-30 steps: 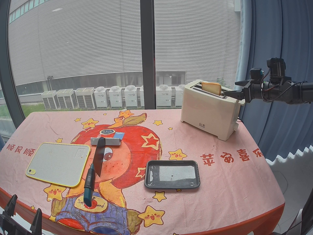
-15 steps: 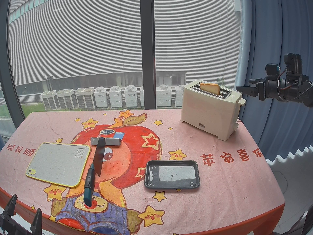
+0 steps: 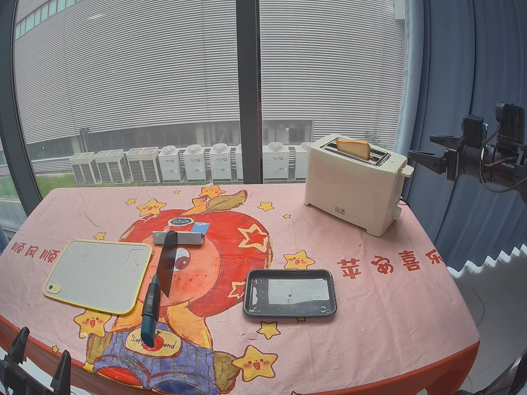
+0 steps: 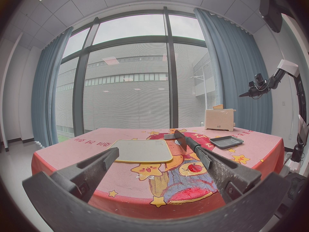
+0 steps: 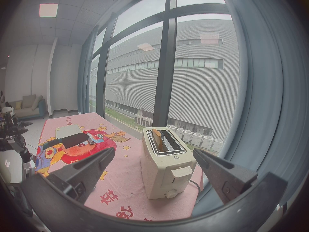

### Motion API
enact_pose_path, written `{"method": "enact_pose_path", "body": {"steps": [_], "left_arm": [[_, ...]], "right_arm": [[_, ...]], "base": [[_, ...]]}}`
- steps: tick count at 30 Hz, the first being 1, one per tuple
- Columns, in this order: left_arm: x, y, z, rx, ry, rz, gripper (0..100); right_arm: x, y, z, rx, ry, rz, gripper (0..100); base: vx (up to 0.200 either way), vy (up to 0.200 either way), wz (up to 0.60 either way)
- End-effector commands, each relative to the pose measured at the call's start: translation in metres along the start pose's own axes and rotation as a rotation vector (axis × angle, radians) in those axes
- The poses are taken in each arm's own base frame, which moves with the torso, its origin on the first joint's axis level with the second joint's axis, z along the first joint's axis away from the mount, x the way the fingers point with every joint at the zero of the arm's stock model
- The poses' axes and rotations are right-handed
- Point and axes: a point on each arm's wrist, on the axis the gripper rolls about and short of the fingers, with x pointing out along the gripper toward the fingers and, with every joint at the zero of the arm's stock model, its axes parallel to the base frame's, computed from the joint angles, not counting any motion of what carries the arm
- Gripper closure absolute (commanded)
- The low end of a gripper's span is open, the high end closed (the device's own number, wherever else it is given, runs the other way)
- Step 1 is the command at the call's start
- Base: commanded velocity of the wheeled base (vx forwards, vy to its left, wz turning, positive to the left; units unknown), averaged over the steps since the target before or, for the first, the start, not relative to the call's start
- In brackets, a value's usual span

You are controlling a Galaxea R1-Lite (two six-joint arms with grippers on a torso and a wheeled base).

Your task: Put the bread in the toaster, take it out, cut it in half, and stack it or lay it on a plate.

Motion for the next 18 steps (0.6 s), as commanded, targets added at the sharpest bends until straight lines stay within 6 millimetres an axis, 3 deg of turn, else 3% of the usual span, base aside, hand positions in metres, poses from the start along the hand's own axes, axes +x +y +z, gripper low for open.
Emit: {"method": "enact_pose_path", "body": {"steps": [1, 8, 9, 18], "left_arm": [[0.0, 0.0, -0.005, 0.001, 0.001, 0.002, 0], [0.0, 0.0, -0.005, 0.0, 0.001, 0.0, 0], [0.0, 0.0, -0.005, 0.0, 0.001, 0.0, 0], [0.0, 0.0, -0.005, 0.0, 0.001, 0.0, 0]], "right_arm": [[-0.008, 0.007, -0.011, 0.002, -0.002, 0.0, 0], [-0.014, 0.012, -0.022, 0.015, 0.02, 0.0, 0], [-0.015, 0.013, -0.023, 0.014, 0.019, 0.001, 100], [-0.028, 0.022, -0.054, 0.039, 0.053, -0.004, 100]], "base": [[0.0, 0.0, 0.0], [0.0, 0.0, 0.0], [0.0, 0.0, 0.0], [0.0, 0.0, 0.0]]}}
